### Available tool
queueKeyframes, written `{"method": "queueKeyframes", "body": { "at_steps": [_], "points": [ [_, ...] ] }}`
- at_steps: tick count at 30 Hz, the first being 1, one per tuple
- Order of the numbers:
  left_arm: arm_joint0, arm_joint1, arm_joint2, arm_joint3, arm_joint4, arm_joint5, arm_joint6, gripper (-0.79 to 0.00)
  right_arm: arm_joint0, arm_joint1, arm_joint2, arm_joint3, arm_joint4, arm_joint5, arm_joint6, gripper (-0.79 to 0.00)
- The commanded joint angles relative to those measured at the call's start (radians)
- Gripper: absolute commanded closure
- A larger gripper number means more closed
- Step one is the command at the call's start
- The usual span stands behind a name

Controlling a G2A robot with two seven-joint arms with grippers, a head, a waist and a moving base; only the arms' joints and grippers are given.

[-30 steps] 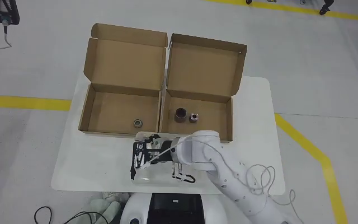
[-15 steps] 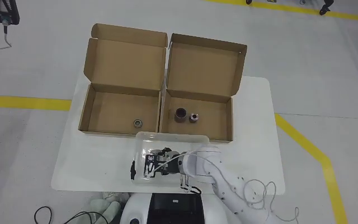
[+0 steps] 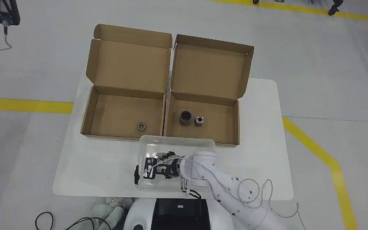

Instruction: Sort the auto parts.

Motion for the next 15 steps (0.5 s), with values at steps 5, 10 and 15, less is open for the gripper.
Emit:
{"method": "queueKeyframes", "body": {
  "at_steps": [5, 10, 15],
  "points": [
    [0.000, 0.000, 0.000, 0.000, 0.000, 0.000, 0.000, -0.785, 0.019, -0.007, -0.024, 0.032, 0.002, 0.020, -0.002, -0.372],
    [0.000, 0.000, 0.000, 0.000, 0.000, 0.000, 0.000, -0.785, 0.035, -0.013, -0.040, 0.056, 0.008, 0.031, -0.001, -0.366],
    [0.000, 0.000, 0.000, 0.000, 0.000, 0.000, 0.000, -0.785, 0.048, -0.018, -0.052, 0.074, 0.011, 0.038, -0.003, -0.354]
  ]
}}
